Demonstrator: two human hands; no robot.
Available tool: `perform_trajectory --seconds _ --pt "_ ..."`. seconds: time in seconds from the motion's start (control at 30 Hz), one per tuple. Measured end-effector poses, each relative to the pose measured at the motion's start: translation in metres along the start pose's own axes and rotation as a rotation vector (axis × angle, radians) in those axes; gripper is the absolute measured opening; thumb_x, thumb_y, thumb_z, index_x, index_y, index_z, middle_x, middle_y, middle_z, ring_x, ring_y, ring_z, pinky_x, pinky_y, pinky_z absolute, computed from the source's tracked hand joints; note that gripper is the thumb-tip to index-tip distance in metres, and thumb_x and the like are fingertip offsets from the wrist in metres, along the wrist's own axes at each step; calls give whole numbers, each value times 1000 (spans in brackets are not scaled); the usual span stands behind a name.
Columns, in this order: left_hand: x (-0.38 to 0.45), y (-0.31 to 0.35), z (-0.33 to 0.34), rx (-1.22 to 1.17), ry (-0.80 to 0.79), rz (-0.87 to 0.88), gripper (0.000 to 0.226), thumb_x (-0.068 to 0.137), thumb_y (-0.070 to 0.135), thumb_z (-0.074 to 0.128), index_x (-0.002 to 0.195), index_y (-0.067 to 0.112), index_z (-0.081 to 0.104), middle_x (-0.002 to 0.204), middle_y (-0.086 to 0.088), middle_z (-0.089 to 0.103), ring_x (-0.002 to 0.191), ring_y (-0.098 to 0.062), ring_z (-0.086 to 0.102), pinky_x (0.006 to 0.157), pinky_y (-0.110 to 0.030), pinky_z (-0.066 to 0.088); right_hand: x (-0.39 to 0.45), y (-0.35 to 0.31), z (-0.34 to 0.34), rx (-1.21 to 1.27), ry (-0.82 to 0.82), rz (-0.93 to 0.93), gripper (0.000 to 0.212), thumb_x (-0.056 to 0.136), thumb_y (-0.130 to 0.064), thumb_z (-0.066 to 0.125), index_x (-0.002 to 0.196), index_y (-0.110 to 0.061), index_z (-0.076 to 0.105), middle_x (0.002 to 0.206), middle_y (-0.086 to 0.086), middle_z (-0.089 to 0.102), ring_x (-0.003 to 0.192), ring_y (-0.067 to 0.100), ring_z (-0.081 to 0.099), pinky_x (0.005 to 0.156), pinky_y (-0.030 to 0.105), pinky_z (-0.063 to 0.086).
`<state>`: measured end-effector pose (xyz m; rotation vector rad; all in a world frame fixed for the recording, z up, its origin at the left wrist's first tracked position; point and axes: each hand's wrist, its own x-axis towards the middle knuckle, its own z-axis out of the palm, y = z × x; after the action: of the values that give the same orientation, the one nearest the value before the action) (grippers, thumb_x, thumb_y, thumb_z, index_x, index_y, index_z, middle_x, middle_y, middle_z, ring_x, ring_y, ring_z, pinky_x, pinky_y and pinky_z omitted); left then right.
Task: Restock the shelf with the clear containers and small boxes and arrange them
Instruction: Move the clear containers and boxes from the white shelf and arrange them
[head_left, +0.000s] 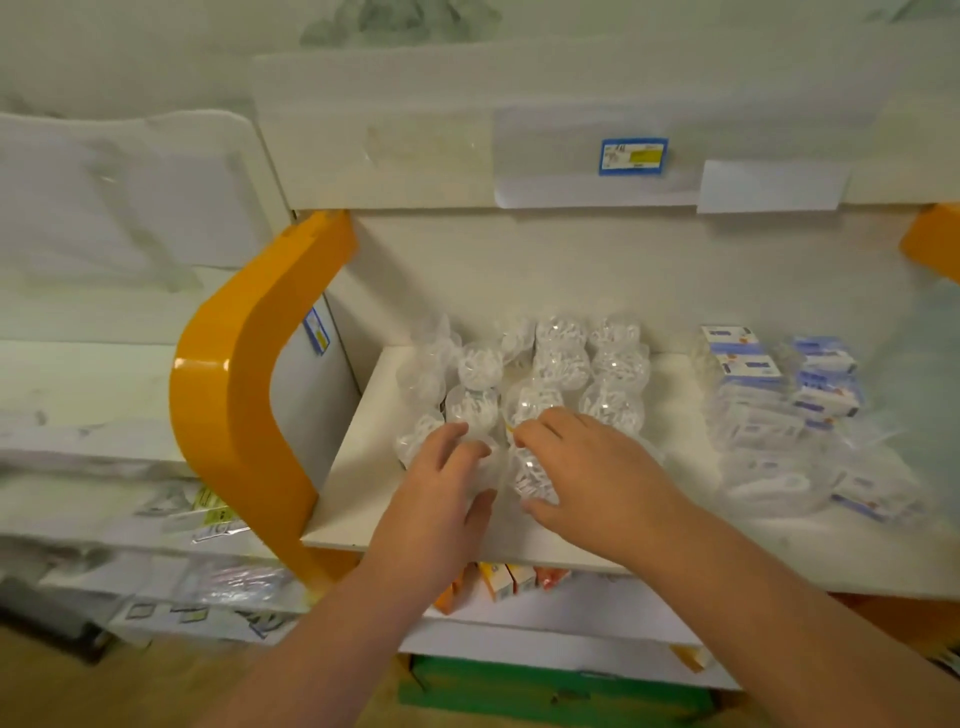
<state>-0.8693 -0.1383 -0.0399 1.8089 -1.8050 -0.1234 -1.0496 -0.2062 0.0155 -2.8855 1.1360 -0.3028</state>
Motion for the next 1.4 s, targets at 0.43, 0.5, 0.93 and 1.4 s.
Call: perform_trajectory --seconds 0.43,0.5,0.93,1.4 --pt "4 13 0 246 52 99 53 79 12 74 128 19 57 146 -8 45 140 -28 37 109 -37 37 -6 18 -3 77 60 -25 54 82 -51 62 130 -32 46 125 -9 46 113 14 49 93 29 46" --pt "4 12 -6 282 65 107 51 80 19 74 129 19 57 144 -6 47 140 -26 36 112 -37 35 -5 18 -5 125 85 -33 48 85 -51 59 128 -31 48 124 -11 47 113 13 48 92 27 44" --pt "52 -6 -44 214 118 -72 48 95 42 51 139 22 51 142 5 49 132 -11 38 107 -17 20 71 26 -16 313 98 117 43 94 -37 55 135 -25 50 135 -7 47 120 14 50 95 29 44" --pt "171 -55 -45 282 -113 -313 45 95 47 43 127 15 50 136 -12 45 122 -32 45 95 -39 40 184 28 2 62 -300 325 82 73 -71 59 136 -20 46 131 12 40 121 33 42 90 41 44"
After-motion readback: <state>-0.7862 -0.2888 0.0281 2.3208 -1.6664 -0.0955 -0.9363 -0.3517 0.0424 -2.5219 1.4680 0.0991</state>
